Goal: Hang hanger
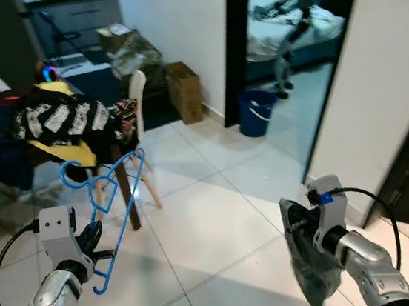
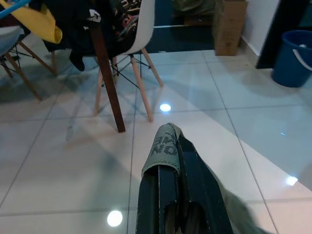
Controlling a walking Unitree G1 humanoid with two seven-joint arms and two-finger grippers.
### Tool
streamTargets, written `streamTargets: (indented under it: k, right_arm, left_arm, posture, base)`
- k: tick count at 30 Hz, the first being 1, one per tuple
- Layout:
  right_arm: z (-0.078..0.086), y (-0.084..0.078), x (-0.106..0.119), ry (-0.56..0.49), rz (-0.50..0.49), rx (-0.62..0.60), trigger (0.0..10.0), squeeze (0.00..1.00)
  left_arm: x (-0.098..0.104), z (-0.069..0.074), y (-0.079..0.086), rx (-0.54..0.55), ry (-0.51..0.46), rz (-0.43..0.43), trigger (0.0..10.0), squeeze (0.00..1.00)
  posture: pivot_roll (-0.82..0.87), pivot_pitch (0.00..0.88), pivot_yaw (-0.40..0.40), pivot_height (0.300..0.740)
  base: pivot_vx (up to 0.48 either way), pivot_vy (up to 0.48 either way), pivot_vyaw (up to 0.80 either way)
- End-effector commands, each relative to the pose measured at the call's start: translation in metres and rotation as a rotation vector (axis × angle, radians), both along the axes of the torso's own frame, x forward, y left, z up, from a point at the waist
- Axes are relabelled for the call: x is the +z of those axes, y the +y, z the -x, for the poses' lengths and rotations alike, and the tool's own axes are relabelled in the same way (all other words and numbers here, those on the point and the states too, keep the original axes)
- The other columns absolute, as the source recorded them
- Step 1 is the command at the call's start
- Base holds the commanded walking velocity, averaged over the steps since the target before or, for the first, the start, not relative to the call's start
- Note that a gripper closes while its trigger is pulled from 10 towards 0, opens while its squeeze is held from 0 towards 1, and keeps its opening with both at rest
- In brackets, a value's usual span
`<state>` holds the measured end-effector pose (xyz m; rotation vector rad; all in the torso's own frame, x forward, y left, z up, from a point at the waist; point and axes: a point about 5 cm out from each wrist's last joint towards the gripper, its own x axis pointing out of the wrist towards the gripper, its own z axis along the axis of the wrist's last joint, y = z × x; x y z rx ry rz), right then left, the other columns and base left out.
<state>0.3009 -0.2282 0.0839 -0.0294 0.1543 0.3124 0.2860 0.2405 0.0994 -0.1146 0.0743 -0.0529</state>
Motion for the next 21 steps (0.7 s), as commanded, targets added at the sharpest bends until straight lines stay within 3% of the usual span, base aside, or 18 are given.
streamTargets:
  k: [1,6,7,10,14,17,21]
  right_arm:
    - [0.000,0.000,0.000,-0.006,-0.005,0.002,10.0,0.00]
    - [0.000,0.000,0.002,-0.016,-0.011,0.002,10.0,0.00]
    - [-0.001,-0.001,0.004,-0.030,-0.018,-0.003,10.0,0.00]
    - [-0.001,-0.002,0.006,-0.036,-0.020,-0.006,10.0,0.00]
    - [-0.003,-0.002,0.015,-0.074,-0.041,-0.012,10.0,0.00]
    - [-0.006,0.001,0.022,-0.103,-0.046,-0.002,10.0,0.00]
    - [-0.020,0.005,0.051,-0.206,-0.086,-0.043,10.0,0.00]
  left_arm:
    - [-0.002,0.000,-0.004,-0.028,0.010,-0.003,10.0,0.00]
    - [-0.003,0.011,-0.023,-0.183,0.028,-0.009,10.0,0.00]
    - [-0.003,0.018,-0.032,-0.256,0.036,0.024,10.0,0.00]
    - [-0.004,0.025,-0.041,-0.324,0.048,0.049,10.0,0.00]
    - [-0.009,0.050,-0.071,-0.520,0.077,0.065,10.0,0.00]
    - [-0.009,0.057,-0.082,-0.564,0.074,0.076,10.0,0.00]
    - [-0.010,0.062,-0.089,-0.624,0.089,0.082,10.0,0.00]
  posture:
    - [0.05,0.000,-0.028,0.740]
    - [0.04,0.000,-0.021,0.740]
    - [0.05,0.000,-0.020,0.740]
    - [0.05,0.000,-0.019,0.740]
    - [0.05,0.000,-0.018,0.740]
    - [0.06,0.000,-0.023,0.740]
    - [0.07,0.000,-0.034,0.740]
  base:
    - [0.480,0.000,0.76]
    - [0.480,0.000,0.76]
    - [0.480,0.000,0.76]
    - [0.480,0.000,0.76]
    - [0.480,0.000,0.76]
    - [0.480,0.000,0.76]
    - [0.480,0.000,0.54]
